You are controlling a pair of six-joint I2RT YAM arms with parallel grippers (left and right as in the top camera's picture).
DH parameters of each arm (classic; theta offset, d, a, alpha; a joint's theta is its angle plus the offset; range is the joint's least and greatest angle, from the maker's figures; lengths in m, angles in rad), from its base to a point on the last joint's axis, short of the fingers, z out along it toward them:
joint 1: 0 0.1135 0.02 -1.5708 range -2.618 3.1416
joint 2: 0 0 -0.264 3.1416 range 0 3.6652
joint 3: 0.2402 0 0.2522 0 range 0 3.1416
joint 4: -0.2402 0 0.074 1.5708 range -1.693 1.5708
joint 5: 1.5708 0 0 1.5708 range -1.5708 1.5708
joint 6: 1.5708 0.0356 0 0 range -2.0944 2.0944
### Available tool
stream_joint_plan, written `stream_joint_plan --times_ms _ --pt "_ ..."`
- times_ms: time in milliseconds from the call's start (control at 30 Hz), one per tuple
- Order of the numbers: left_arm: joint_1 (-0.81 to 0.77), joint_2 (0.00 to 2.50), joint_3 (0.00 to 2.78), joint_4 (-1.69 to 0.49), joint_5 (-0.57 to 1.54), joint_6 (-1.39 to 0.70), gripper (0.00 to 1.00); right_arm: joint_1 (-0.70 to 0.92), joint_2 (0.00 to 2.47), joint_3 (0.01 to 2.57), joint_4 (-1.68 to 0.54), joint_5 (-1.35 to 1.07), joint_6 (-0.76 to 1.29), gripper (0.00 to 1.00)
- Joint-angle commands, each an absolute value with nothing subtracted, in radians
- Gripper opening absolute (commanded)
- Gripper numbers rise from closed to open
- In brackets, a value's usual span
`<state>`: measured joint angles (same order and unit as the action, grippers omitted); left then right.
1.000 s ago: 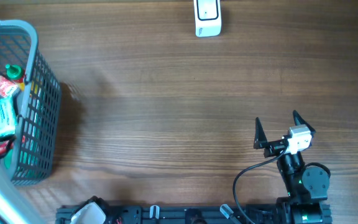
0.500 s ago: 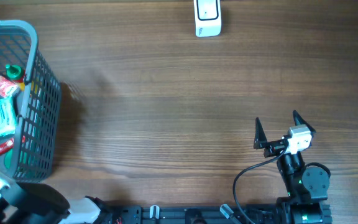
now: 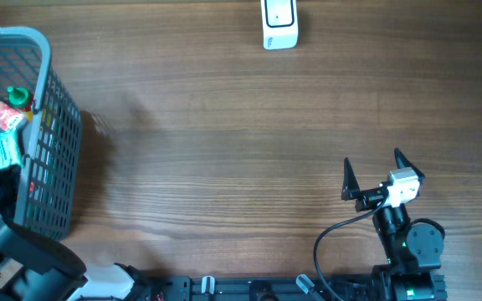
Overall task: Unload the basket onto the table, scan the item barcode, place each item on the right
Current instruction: 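Reach the left gripper into the basket and grasp the green-capped jar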
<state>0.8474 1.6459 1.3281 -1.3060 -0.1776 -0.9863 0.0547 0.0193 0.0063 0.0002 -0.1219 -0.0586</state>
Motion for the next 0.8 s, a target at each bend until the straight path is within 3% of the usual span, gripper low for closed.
stream_joint_plan --times_ms 0,433,667,767 --pt "0.854 1.652 1.24 -1.272 -0.165 -1.003 1.0 0.058 0.011 0.005 0.005 -0.105 -0.076 1.0" --pt "0.854 1.653 1.11 -1.031 -0.165 -1.003 0.98 0.058 0.011 0.005 0.005 -0.105 -0.076 1.0" --pt "0.854 1.652 1.111 -1.031 -0.17 -0.994 0.43 0.058 0.011 0.005 0.005 -0.105 -0.076 1.0" --pt "0.854 1.648 1.114 -1.036 -0.181 -0.972 0.4 0.058 0.011 0.005 0.005 -0.105 -0.076 1.0"
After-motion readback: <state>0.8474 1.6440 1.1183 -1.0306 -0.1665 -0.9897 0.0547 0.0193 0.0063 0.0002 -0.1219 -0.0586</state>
